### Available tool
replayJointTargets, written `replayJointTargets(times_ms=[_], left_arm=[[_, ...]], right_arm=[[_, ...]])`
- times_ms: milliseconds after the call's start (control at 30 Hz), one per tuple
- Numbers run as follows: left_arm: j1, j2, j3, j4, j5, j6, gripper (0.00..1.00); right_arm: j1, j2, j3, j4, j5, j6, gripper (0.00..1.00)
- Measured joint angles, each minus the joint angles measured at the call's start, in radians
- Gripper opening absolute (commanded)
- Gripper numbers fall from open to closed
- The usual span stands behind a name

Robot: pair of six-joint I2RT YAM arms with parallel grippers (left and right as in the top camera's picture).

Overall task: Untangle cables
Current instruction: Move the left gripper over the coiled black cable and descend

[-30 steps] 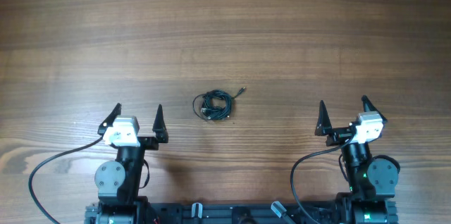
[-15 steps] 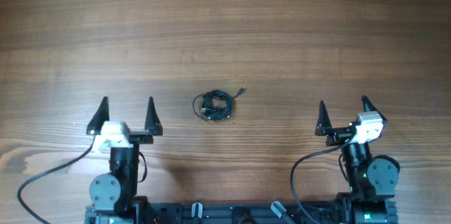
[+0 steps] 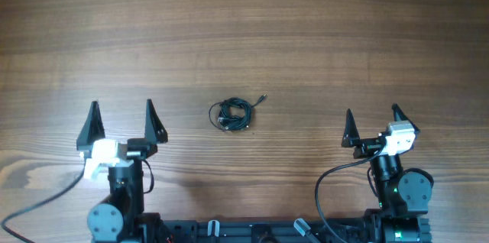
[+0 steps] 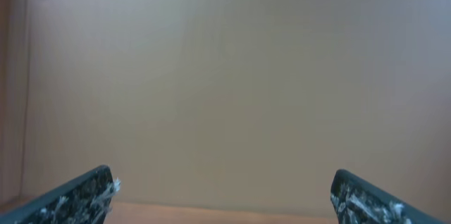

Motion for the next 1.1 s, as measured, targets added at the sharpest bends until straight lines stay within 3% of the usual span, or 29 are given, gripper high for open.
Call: replayJointTargets(times_ms=[300,467,667,767,1100], left_arm=[[0.0,0.412,0.454,-0.358,0.119,-0.032,1.0],[-0.011,0.685,0.771,-0.76,0.185,-0.052,1.0],[-0.129,1.034,1.143,-1.217,0.211,-0.081,1.0],[-0.183,1.152,1.22,-1.315,0.214,-0.084,1.0],[-0.309,1.506,1.234,-1.326,0.218,-0.088,1.0]], right_arm=[[0.0,0.004,0.0,0.001,0.0,0.0,1.0],[0.0,0.004,0.0,0.001,0.0,0.0,1.0],[0.0,0.004,0.0,0.0,0.0,0.0,1.0],[0.0,0.004,0.0,0.0,0.0,0.0,1.0],[0.0,0.004,0.0,0.0,0.0,0.0,1.0]])
